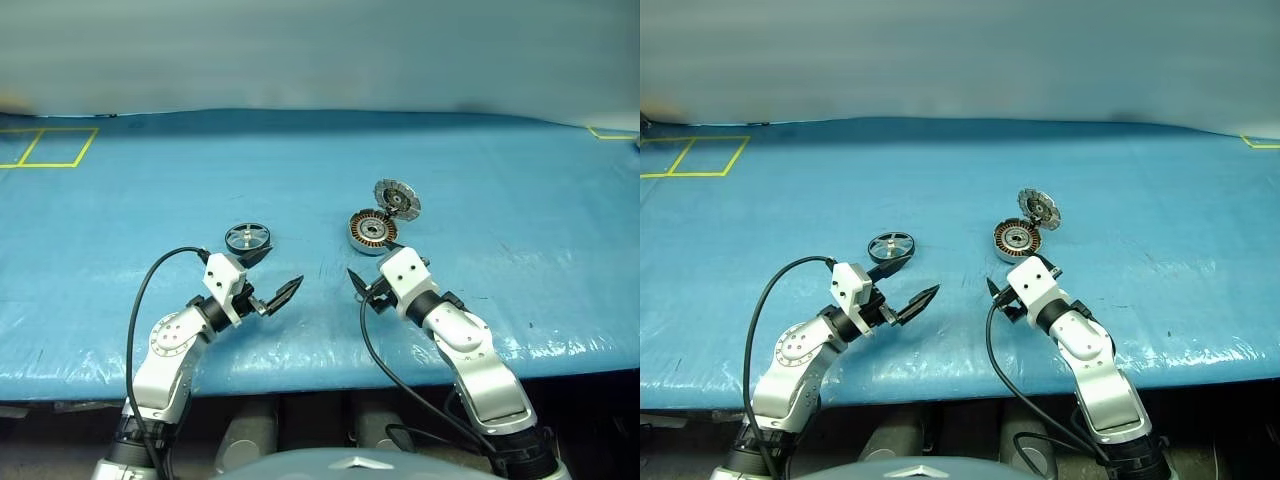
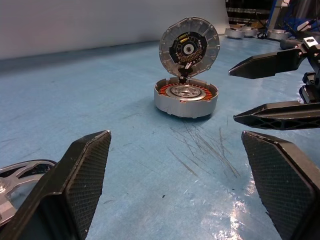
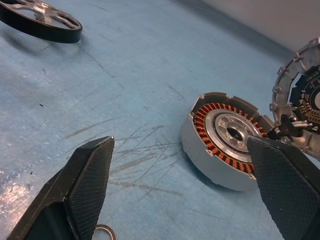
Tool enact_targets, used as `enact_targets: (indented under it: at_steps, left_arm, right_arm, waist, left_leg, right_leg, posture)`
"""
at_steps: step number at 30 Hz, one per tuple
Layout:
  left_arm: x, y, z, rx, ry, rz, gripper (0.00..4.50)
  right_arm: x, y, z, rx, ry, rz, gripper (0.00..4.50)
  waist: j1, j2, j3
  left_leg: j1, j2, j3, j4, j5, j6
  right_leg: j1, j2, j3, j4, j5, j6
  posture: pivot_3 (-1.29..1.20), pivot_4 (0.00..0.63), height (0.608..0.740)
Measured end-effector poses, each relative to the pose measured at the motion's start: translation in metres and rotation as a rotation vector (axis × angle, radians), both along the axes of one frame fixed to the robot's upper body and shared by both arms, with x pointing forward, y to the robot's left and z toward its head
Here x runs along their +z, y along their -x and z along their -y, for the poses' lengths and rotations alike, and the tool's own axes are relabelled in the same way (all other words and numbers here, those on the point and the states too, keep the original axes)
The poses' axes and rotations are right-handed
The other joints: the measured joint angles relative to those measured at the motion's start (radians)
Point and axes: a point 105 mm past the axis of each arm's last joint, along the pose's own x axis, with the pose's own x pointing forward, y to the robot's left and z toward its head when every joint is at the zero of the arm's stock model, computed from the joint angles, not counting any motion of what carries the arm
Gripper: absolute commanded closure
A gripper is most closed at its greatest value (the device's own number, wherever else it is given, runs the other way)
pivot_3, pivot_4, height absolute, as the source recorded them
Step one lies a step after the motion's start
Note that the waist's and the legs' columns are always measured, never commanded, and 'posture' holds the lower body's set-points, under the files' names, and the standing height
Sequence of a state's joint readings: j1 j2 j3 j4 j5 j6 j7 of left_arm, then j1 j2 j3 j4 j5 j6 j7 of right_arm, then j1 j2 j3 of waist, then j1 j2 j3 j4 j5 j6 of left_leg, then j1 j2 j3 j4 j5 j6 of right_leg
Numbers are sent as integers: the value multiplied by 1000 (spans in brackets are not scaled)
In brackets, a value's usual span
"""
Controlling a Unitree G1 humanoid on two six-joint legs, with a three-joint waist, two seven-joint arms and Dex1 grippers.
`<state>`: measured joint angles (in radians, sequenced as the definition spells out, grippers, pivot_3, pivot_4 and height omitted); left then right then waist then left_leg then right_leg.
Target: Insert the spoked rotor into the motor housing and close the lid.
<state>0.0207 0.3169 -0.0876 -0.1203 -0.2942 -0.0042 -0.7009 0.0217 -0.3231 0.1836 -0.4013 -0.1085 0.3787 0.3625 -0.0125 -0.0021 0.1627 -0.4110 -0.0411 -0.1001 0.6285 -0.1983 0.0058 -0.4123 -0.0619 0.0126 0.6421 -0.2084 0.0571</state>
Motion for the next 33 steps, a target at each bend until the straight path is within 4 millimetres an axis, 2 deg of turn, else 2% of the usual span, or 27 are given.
enact_targets:
  at_steps: [5, 10, 33]
  left_arm:
    - [0, 0, 0, -1, -2, 1, 0]
    - [10, -6, 2, -9, -1, 37, 0]
    - [6, -4, 2, -2, 0, 20, 0]
  right_arm:
    - [0, -1, 1, -8, -2, 3, 58]
    - [2, -2, 0, -13, -9, 10, 58]
    - [0, -6, 1, -22, -27, -27, 58]
  waist:
    - [0, 0, 0]
    - [0, 0, 0]
    - [0, 0, 0]
  left_leg:
    - [0, 0, 0, 0, 0, 0]
    - [0, 0, 0, 0, 0, 0]
    - [0, 0, 0, 0, 0, 0]
  right_leg:
    - [0, 0, 0, 0, 0, 0]
    - [0, 0, 0, 0, 0, 0]
    - [0, 0, 0, 0, 0, 0]
  posture:
    - [0, 150, 740]
    - [0, 150, 740]
    - [0, 150, 740]
